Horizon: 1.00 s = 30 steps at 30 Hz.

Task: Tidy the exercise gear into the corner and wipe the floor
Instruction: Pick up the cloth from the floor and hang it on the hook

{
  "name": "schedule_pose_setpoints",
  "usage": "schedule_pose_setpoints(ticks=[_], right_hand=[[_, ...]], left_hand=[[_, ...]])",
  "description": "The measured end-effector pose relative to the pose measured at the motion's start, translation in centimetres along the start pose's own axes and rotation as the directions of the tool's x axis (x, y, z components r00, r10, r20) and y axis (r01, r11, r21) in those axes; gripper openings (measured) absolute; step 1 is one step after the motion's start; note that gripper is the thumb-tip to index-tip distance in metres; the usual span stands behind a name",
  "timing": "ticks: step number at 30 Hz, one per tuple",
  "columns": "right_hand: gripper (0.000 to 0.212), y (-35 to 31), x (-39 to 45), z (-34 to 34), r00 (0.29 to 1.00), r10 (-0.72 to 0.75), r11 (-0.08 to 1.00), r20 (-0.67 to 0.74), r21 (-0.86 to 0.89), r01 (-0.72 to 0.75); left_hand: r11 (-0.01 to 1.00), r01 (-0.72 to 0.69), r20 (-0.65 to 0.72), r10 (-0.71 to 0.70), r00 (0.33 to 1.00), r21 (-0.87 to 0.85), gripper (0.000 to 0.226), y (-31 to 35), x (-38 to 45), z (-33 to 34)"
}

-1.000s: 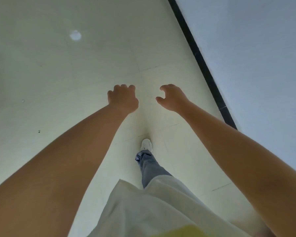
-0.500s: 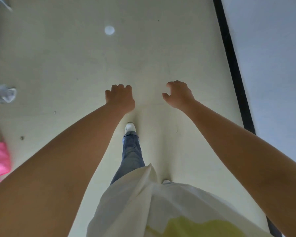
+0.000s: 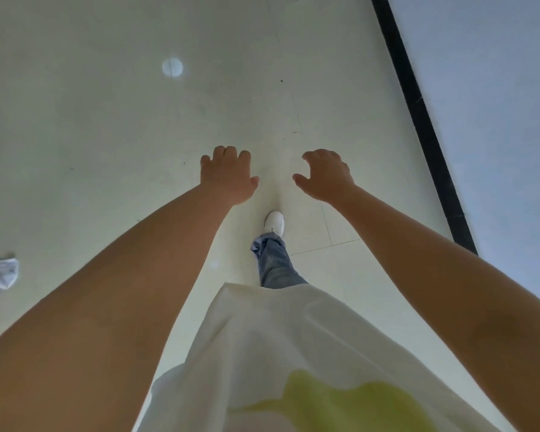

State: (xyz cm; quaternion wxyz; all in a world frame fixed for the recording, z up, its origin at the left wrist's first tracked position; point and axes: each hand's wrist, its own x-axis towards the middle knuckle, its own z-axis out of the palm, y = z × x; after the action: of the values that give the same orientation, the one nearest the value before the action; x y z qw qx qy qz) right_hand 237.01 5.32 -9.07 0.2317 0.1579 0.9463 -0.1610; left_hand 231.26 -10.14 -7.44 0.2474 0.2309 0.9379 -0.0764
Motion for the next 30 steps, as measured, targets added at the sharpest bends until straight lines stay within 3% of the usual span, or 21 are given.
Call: schedule_pose_setpoints(ticks=[16,30], right_hand=[[0.055,-2.4,34.3,-17.2,0.995,-0.029,0.999,0.099,0.04,0.026],[0.054,-2.5,65.3,-32.7,0.982,0.133,0.986,0.131,0.079,-0.144]], left_hand=[[0.998,0.057,0.092,-0.059,0.994,0.022,0.049,-7.5,32.6,-17.1],[0.992,-0.1,0.144,0.088,0.986,0.078,0.048,-11.7,66.5,-33.3]])
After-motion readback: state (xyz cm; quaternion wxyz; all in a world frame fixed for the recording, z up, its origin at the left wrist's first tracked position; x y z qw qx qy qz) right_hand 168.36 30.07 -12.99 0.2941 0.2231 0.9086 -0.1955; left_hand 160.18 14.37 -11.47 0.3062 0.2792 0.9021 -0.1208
